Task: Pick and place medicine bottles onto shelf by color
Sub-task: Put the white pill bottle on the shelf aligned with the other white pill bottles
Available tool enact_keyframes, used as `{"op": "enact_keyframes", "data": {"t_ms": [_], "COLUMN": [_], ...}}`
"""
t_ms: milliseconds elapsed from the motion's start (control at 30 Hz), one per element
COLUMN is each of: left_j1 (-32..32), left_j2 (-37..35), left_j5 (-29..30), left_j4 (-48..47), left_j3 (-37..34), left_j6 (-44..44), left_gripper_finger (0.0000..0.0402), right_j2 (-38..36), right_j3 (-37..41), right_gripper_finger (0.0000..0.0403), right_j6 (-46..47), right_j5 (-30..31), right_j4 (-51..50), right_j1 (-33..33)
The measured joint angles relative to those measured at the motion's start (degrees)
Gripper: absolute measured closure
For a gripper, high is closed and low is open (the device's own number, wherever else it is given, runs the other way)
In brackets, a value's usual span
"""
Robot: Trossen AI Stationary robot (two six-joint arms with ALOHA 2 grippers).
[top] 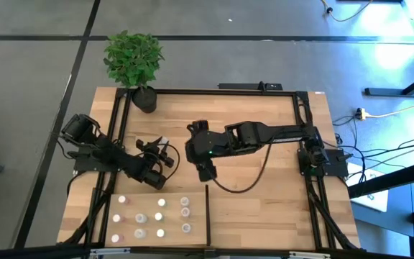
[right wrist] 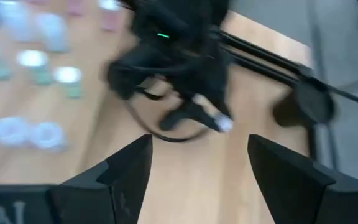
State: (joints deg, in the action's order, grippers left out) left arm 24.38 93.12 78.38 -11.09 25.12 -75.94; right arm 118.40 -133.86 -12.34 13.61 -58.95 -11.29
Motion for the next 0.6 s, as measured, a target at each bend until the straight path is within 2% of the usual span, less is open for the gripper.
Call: {"op": "enact_keyframes", "data": {"t_ms": [100,600], "left_j1": [0.00,0.00], "left_j2": [0.00,1.44], "left_j5": [0.12,1.84], "left_j4": [0.17,2.64], "left_j3": [0.00,-0.02], "left_j6": [-0.02,-0.35], "left_gripper_finger": [0.0268,0.0268], "right_j2": [0.73,1.48], "right_j3": [0.00,0.00], "right_gripper_finger": [0.0138,0.0138], "right_j6": [1.52,1.56], "right_j5": [3.49,3.26], "right_j4": [0.06,0.04], "right_j1": [0.83,2.54]}}
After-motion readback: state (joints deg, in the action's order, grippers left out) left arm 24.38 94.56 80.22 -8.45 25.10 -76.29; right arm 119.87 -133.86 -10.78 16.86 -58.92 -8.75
